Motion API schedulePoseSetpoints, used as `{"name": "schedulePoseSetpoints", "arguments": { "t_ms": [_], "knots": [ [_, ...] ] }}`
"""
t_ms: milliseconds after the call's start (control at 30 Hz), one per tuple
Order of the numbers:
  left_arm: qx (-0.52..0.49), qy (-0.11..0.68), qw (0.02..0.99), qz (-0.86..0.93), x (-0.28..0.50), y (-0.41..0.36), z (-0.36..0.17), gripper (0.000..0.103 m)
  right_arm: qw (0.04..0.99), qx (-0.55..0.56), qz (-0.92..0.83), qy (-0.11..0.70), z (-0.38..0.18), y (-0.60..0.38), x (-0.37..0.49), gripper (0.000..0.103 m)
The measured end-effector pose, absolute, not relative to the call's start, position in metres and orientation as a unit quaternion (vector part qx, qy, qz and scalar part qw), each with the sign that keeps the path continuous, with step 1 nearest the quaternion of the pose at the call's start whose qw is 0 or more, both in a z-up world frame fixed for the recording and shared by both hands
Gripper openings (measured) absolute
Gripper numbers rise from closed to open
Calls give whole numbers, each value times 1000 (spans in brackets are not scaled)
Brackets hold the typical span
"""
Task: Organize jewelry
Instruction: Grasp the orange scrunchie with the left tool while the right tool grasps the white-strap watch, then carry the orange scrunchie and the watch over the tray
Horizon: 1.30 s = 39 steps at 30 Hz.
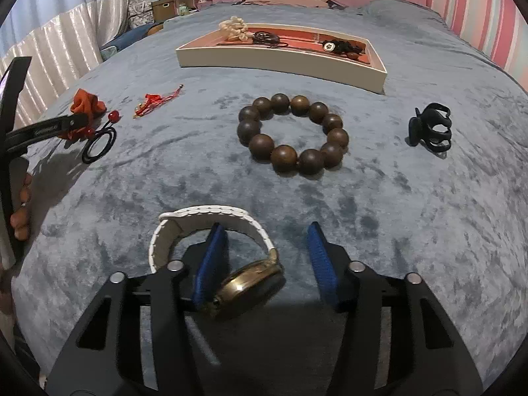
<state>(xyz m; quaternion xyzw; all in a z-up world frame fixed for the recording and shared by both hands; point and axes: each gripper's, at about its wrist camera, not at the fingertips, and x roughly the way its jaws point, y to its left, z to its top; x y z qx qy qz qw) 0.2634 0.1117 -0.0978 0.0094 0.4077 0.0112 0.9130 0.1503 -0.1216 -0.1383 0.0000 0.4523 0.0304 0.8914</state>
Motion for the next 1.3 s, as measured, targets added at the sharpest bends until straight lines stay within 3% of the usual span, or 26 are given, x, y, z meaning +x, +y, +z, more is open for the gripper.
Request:
{"name": "schedulePoseSetpoints", "arguments": {
  "t_ms": [33,100,200,300,467,633,900,1300],
  "knots": [
    [9,410,912,9,268,114,-98,89,891,0,31,453,-138,-121,150,46],
    [7,419,908,6,277,118,-102,70,891,1,35,453,-138,-120,151,41],
    [-6,433,902,2,289,127,-108,60,891,-3,39,453,-138,-116,150,35],
    [-17,432,901,0,291,132,-108,45,891,-4,39,451,-138,-115,151,34],
    [-25,428,904,6,288,137,-107,30,894,-7,40,447,-137,-115,149,31],
    [-16,421,907,10,285,136,-105,25,896,-10,37,443,-135,-115,147,20],
    [-12,406,913,25,281,139,-102,22,900,3,43,434,-130,-124,150,14],
    [16,393,919,29,279,124,-93,22,916,0,26,401,-96,-147,179,13]
  ]
}}
